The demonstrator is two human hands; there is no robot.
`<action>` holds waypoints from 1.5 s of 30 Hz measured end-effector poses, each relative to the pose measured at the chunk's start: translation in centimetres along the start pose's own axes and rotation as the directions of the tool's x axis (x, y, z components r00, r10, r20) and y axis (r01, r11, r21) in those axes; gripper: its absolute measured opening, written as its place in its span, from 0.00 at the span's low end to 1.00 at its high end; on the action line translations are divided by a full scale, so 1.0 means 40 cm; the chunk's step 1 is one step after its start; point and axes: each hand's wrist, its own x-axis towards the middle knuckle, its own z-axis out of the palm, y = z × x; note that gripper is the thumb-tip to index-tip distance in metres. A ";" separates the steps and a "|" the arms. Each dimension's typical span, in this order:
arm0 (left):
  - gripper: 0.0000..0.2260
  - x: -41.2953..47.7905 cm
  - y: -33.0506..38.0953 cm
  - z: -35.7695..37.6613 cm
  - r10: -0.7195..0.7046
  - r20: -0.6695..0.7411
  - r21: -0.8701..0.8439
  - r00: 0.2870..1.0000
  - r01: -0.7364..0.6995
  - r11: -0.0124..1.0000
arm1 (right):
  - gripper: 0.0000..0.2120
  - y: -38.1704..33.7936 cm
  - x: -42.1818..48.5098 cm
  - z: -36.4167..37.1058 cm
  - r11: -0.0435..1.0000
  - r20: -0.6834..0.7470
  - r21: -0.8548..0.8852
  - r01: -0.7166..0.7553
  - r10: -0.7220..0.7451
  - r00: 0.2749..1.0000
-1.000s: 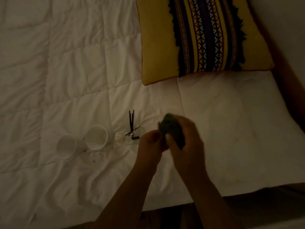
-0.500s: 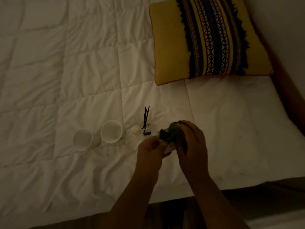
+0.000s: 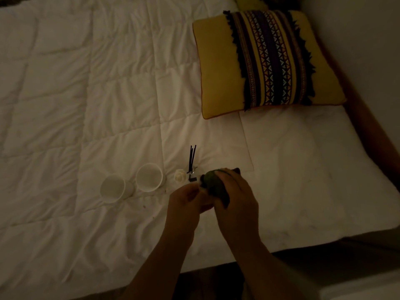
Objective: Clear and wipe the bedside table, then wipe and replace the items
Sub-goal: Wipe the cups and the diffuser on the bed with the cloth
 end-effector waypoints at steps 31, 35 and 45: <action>0.07 0.251 -0.118 0.212 -0.197 -0.176 -0.121 0.964 0.178 0.977 | 0.19 0.304 0.060 -0.132 0.963 0.055 -0.117 -0.241 0.248 0.967; 0.10 0.327 -0.150 0.238 -0.230 -0.223 -0.058 0.947 0.222 0.973 | 0.18 0.299 -0.016 -0.098 0.955 0.209 0.002 -0.297 0.291 0.934; 0.11 0.218 -0.066 0.177 -0.244 -0.165 0.205 0.956 0.275 0.939 | 0.16 0.209 -0.081 -0.113 0.904 0.437 0.128 -0.408 0.318 0.841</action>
